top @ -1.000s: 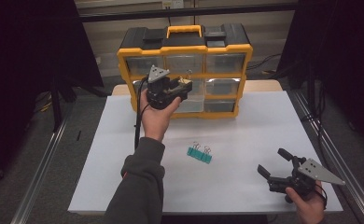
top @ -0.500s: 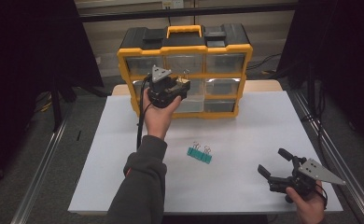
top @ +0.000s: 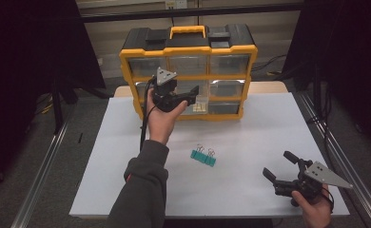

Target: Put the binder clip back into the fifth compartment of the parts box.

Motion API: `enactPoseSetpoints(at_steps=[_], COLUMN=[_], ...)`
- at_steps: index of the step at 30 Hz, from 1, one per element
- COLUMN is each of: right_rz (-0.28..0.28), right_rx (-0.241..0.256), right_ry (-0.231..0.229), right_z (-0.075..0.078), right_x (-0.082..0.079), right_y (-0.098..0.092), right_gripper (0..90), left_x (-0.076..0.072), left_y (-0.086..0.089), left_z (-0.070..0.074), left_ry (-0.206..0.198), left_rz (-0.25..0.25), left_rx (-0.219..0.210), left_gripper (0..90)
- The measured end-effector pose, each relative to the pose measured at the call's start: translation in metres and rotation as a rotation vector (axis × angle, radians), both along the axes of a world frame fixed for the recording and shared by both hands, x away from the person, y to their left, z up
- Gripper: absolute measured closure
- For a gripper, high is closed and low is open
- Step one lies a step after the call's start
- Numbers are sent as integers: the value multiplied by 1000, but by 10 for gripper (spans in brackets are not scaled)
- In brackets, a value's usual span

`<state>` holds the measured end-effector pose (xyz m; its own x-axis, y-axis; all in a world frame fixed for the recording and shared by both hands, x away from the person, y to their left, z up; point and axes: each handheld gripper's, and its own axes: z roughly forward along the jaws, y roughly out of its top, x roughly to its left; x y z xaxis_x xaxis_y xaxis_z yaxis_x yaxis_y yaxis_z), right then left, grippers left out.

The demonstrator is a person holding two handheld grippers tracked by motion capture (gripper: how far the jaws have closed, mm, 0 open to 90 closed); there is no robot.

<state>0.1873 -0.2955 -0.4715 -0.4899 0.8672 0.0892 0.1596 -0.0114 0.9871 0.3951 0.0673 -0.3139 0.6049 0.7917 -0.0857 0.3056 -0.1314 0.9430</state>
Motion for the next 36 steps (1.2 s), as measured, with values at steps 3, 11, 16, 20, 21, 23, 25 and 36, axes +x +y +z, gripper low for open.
enactPoseSetpoints(at_steps=[3, 11, 16, 20, 21, 23, 25, 36], right_rz=[-3, 1, 2, 2, 2, 1, 2, 0], right_rx=[2, -1, -3, -1, -1, -1, -1, -2], right_ry=[2, 3, 2, 4, 4, 1, 3, 0], right_z=[0, 0, 0, 0, 0, 0, 0, 0], right_x=[0, 0, 0, 0, 0, 0, 0, 0], right_y=[0, 1, 1, 1, 1, 1, 1, 1], right_gripper=[19, 19, 18, 19, 19, 19, 19, 19], left_x=[-7, -20, -31, -38, -39, -43, -47, -64], left_y=[1, 4, 6, 5, 5, 7, 7, 7], left_z=[1, -3, -5, -9, -10, -12, -15, -39], left_ry=[3, 9, 2, 7, 8, 6, 8, 18], left_rz=[-27, -72, -87, -116, -124, -141, -143, -193], left_rx=[-4, -23, -33, -46, -38, -30, -34, -21], left_gripper=[141, 106, 102, 94, 94, 94, 90, 72])
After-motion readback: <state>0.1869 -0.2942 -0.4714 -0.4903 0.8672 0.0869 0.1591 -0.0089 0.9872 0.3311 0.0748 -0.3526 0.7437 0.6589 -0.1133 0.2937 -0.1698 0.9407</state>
